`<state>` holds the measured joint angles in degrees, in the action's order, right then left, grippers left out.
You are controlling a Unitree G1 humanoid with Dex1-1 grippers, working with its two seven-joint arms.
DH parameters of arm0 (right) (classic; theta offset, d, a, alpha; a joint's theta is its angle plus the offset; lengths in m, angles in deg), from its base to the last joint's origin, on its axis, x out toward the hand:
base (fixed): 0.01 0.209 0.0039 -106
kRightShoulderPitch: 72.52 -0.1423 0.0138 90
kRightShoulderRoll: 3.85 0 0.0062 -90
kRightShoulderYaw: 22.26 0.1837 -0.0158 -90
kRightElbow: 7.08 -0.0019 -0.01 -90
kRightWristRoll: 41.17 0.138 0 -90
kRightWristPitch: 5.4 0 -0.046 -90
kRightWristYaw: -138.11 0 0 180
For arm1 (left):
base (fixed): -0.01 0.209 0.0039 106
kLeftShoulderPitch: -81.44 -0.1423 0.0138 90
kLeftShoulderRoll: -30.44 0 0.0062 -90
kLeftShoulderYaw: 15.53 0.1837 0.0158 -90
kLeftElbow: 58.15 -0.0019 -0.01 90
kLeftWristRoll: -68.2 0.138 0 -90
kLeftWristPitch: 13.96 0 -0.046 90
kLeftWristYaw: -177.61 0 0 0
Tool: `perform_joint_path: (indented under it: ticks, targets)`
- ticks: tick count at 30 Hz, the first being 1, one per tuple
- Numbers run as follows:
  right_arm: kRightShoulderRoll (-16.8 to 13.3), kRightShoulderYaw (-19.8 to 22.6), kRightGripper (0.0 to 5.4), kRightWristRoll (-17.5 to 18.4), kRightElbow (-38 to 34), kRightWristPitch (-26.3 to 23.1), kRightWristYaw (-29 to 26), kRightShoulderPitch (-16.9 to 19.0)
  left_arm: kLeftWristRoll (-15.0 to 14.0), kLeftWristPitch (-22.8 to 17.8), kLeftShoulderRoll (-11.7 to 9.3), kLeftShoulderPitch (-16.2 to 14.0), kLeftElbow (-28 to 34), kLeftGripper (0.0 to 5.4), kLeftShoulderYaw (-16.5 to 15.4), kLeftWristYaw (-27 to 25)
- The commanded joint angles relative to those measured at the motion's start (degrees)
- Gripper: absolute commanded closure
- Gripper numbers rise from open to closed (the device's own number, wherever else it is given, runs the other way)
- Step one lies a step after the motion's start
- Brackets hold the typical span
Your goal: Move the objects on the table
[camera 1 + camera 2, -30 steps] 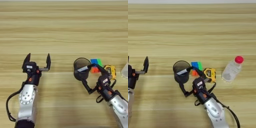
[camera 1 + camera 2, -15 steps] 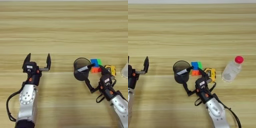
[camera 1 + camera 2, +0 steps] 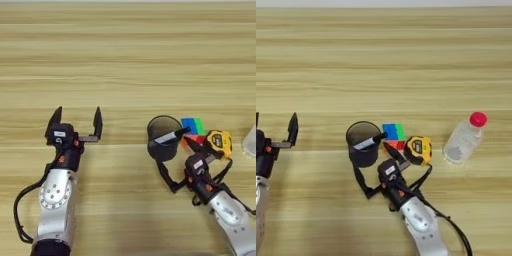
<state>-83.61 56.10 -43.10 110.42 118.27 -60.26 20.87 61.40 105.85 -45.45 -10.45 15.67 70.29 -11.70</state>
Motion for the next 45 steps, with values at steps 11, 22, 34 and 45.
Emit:
perform_joint_path:
  ticks: [11, 22, 34, 45]
  targets:
    - [1.7, 1.8, 0.0, -1.8, 11.4, 4.4, 3.8, -7.5, 0.3, 0.3, -0.2, -0.1, -0.3, 0.0, -0.2, 0.0]
    - [2.8, 1.4, 0.0, -1.8, 13.9, 5.4, 3.0, -9.2, 0.3, 0.3, -0.2, 0.5, -1.7, 0.0, -1.5, 1.1]
    - [3.9, 1.2, 0.0, -1.8, 17.3, 5.9, 2.9, -12.1, 0.2, 0.4, -0.1, 0.3, -1.7, 0.0, -1.4, 1.1]
    - [5.6, 1.5, 0.0, -2.4, 23.1, 6.0, 3.3, -16.1, 0.3, 0.4, -0.1, 0.1, -1.5, 0.0, -1.4, 1.2]
